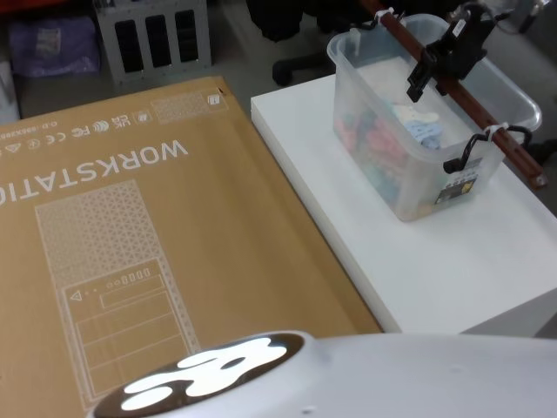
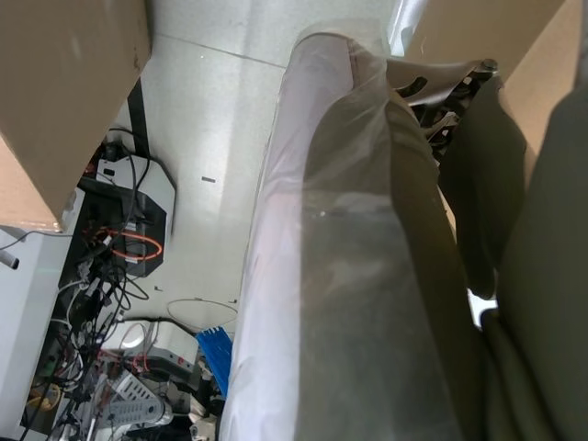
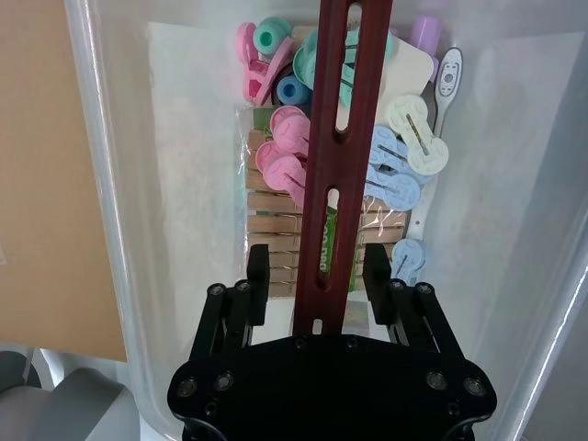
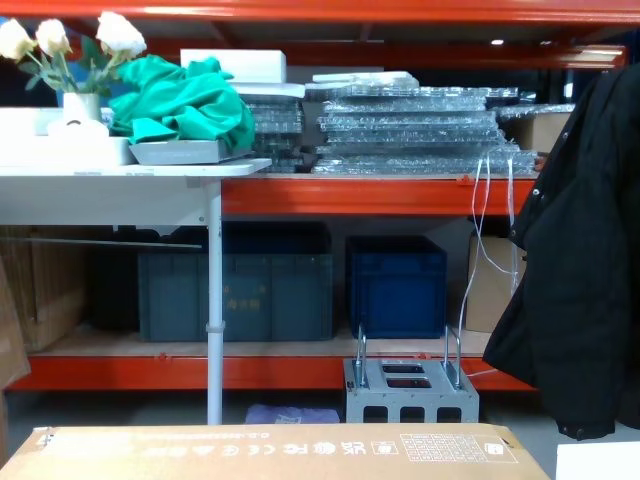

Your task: Use one hand to grasp the basket and place it at the designated location.

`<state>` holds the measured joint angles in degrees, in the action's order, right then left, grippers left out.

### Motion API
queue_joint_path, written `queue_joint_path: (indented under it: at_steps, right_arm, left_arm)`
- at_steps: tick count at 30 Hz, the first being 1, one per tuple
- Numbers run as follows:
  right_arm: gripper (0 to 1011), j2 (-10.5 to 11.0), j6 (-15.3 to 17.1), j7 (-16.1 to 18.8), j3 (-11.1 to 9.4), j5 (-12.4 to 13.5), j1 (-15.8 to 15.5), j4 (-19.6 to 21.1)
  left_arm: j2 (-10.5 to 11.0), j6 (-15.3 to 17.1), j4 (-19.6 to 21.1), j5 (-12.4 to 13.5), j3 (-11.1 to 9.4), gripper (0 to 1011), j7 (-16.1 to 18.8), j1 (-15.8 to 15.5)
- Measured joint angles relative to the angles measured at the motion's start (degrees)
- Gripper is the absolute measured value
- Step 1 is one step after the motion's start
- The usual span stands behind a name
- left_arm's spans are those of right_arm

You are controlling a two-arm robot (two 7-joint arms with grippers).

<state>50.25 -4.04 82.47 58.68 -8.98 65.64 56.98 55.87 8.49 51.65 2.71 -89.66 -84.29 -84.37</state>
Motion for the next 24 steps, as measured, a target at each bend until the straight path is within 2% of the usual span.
queue_joint_path:
  at_steps: [1,3,4,6,7,9,10,13,24]
  right_arm:
    - [642,0.0,0.0,0.0,0.0,0.0,0.0,0.0]
    - [536,0.1,-0.1,-0.1,0.0,0.1,0.0,-0.1]
    - [536,0.1,-0.2,-0.1,0.0,0.2,0.0,-0.1]
    - [475,0.1,-0.2,-0.1,-0.1,0.2,0.0,-0.1]
    - [413,0.1,-0.3,-0.2,-0.1,0.2,0.0,-0.1]
    - [379,0.2,-0.3,-0.2,-0.1,0.3,0.0,-0.1]
    - [320,0.3,-0.3,-0.3,-0.2,0.3,0.0,0.0]
    - [242,0.4,-0.3,-0.4,-0.3,0.4,0.0,0.0]
    - [233,0.6,-0.1,-0.6,-0.5,0.5,-0.1,0.3]
  left_arm:
    - [0.0,0.0,0.0,0.0,0.0,0,0.0,0.0]
    - [0.0,0.0,0.0,0.0,0.0,0,0.0,0.0]
    - [0.0,0.0,0.0,0.0,0.0,0,0.0,0.0]
    - [0.0,0.0,0.0,0.0,0.0,0,0.0,0.0]
    - [0.0,0.0,0.0,0.0,0.0,0,0.0,0.0]
    - [0.0,0.0,0.0,0.0,0.0,0,0.0,0.0]
    - [0.0,0.0,0.0,0.0,0.0,0,0.0,0.0]
    - [0.0,0.0,0.0,0.0,0.0,0,0.0,0.0]
    - [0.0,0.0,0.0,0.0,0.0,0,0.0,0.0]
